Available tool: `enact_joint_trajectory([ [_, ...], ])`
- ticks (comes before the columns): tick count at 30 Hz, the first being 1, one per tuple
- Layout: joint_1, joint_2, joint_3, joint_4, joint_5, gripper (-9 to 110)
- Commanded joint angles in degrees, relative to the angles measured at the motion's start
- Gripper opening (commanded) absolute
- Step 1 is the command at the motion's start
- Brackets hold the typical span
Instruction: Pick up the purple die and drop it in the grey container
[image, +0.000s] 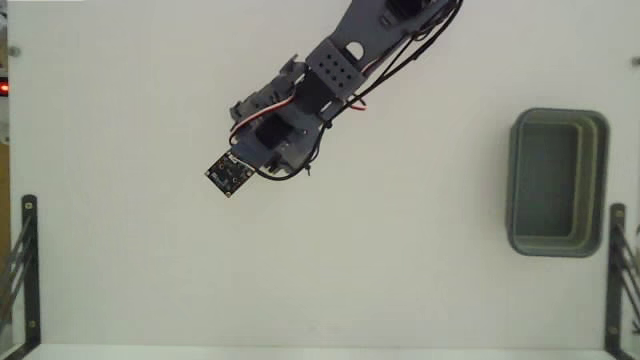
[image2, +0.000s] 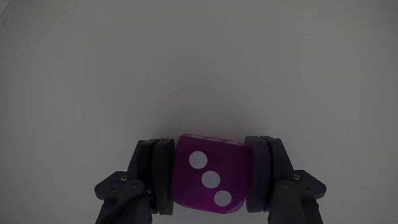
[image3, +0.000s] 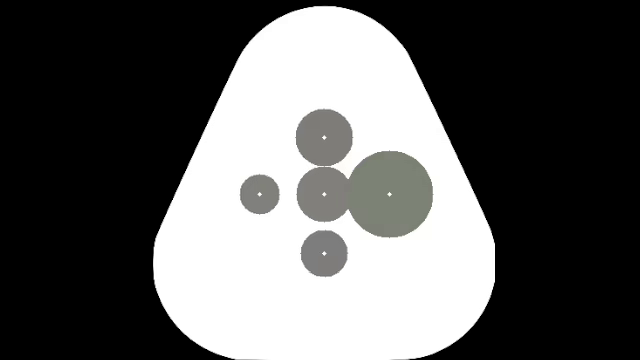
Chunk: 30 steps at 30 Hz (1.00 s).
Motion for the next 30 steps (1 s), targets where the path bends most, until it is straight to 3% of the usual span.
enact_joint_trajectory([
  [1, -0.04, 3.47, -3.95, 2.05, 0.26, 63],
  [30, -0.04, 3.62, -18.74, 16.99, 0.26, 63],
])
